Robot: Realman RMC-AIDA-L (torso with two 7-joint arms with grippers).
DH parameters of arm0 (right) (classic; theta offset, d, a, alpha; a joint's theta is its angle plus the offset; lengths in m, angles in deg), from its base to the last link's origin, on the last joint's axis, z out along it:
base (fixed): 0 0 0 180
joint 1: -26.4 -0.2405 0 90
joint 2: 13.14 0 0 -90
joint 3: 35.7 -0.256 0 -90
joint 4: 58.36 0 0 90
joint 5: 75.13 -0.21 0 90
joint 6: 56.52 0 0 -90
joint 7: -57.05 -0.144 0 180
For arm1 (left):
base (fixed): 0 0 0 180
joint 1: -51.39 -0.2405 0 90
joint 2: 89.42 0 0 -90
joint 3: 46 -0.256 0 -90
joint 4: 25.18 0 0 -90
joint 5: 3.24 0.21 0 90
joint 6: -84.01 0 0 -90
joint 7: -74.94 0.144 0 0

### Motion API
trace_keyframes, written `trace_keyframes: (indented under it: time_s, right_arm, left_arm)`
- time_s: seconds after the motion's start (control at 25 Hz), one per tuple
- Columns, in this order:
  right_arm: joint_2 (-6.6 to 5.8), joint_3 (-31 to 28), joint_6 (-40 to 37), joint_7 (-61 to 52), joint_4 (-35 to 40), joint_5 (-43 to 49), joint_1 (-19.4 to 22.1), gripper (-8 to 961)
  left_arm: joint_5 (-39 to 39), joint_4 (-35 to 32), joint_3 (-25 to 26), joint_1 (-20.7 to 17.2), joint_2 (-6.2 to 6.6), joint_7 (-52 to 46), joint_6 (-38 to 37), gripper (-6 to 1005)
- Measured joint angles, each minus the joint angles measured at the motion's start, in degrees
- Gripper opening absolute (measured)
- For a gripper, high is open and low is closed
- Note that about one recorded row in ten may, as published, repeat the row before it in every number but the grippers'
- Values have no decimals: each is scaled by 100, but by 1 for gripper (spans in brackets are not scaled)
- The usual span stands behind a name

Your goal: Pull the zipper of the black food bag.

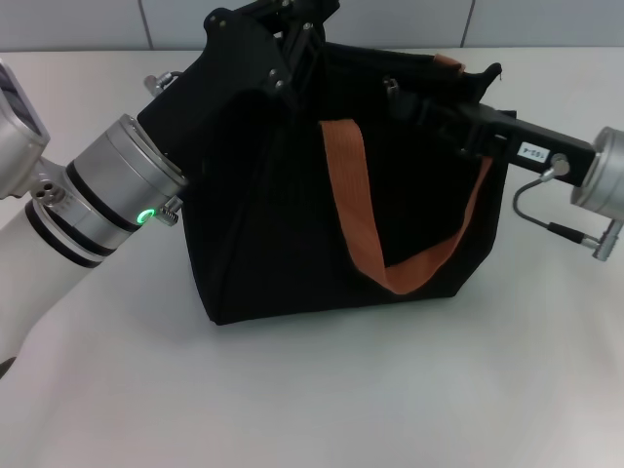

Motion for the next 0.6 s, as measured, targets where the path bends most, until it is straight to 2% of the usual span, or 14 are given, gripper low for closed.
trace_keyframes:
  time_s: [0.6]
  right_arm:
    - [-19,-77,3,-30,279,-140,334,1]
  left_arm:
    - [-3,-21,85,-3,8,0,15,65]
